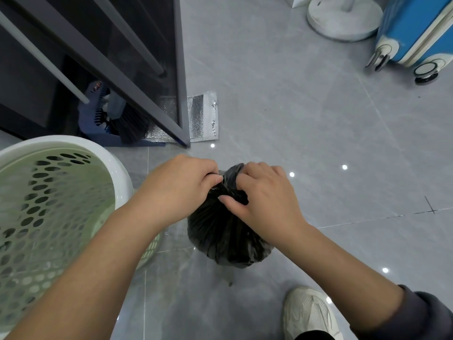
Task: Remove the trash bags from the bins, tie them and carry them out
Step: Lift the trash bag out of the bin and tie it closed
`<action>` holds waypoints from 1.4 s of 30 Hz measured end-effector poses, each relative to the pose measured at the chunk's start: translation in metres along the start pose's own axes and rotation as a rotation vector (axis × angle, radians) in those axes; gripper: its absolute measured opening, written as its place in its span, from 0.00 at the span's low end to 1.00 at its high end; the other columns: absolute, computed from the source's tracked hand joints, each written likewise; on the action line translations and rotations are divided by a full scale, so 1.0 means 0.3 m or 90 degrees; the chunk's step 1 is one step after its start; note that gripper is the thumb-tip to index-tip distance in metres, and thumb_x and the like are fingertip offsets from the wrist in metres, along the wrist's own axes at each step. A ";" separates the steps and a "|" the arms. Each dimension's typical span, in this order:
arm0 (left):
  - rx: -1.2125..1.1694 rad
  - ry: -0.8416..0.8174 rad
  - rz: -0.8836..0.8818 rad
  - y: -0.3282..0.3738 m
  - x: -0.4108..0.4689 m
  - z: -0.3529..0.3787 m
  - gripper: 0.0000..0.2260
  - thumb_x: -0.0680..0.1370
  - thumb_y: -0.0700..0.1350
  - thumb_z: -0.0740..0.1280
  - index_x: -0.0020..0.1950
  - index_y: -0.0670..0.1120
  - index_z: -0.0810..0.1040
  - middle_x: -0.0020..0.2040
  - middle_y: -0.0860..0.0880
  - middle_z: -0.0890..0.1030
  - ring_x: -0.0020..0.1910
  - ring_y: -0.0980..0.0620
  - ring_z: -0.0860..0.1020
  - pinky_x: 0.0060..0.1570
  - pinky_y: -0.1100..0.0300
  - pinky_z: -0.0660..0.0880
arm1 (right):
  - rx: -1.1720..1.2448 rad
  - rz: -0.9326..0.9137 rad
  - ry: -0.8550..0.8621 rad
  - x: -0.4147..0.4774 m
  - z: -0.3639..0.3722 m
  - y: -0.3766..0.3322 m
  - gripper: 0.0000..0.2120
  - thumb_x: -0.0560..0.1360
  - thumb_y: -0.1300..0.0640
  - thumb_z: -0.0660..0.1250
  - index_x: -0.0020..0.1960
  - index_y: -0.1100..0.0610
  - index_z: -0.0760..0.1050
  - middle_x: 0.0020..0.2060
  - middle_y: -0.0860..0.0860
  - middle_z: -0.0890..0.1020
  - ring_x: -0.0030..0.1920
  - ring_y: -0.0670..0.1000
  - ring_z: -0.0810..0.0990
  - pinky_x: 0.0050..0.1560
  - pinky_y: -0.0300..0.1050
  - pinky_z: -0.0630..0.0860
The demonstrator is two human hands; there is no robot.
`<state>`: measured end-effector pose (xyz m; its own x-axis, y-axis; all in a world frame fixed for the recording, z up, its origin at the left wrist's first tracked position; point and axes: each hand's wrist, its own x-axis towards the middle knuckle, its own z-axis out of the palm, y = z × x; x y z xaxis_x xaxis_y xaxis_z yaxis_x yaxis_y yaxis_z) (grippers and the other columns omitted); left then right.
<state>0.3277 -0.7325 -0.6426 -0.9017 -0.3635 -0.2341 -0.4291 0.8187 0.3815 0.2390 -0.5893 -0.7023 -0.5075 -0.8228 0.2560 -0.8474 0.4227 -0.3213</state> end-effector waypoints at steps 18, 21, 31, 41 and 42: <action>0.040 -0.055 -0.026 0.018 -0.015 0.003 0.16 0.78 0.59 0.58 0.37 0.51 0.75 0.30 0.54 0.74 0.35 0.53 0.74 0.36 0.54 0.72 | 0.112 0.090 -0.080 -0.019 0.010 -0.015 0.09 0.73 0.48 0.61 0.52 0.48 0.68 0.44 0.45 0.78 0.36 0.52 0.76 0.32 0.45 0.70; 0.058 -0.033 -0.037 0.015 -0.013 0.009 0.12 0.78 0.57 0.59 0.38 0.54 0.73 0.34 0.55 0.74 0.41 0.51 0.74 0.36 0.56 0.67 | 0.037 0.074 -0.086 -0.011 0.021 -0.025 0.14 0.73 0.44 0.54 0.53 0.45 0.74 0.47 0.43 0.81 0.38 0.51 0.80 0.32 0.45 0.74; -0.002 -0.011 -0.042 -0.015 -0.010 0.015 0.07 0.79 0.52 0.61 0.43 0.52 0.74 0.35 0.56 0.74 0.42 0.51 0.75 0.40 0.55 0.69 | 0.137 0.013 -0.052 0.007 0.034 0.014 0.18 0.71 0.40 0.60 0.35 0.54 0.72 0.33 0.47 0.73 0.34 0.52 0.74 0.41 0.49 0.71; 0.045 -0.068 -0.043 -0.020 -0.023 -0.019 0.15 0.78 0.59 0.59 0.39 0.51 0.76 0.28 0.54 0.71 0.31 0.57 0.69 0.32 0.58 0.64 | -0.053 -0.012 0.025 0.006 0.044 -0.017 0.10 0.71 0.47 0.65 0.35 0.53 0.76 0.27 0.47 0.75 0.27 0.52 0.74 0.31 0.42 0.62; 0.046 -0.067 -0.041 -0.021 -0.023 -0.018 0.16 0.78 0.58 0.59 0.38 0.50 0.76 0.28 0.54 0.71 0.30 0.57 0.69 0.31 0.58 0.64 | -0.069 -0.022 0.038 0.003 0.047 -0.013 0.12 0.71 0.47 0.64 0.34 0.53 0.75 0.29 0.48 0.74 0.30 0.52 0.73 0.35 0.44 0.61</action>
<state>0.3363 -0.7376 -0.6385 -0.8602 -0.3713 -0.3496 -0.4779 0.8261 0.2986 0.2439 -0.5971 -0.7135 -0.4835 -0.8145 0.3206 -0.8747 0.4357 -0.2124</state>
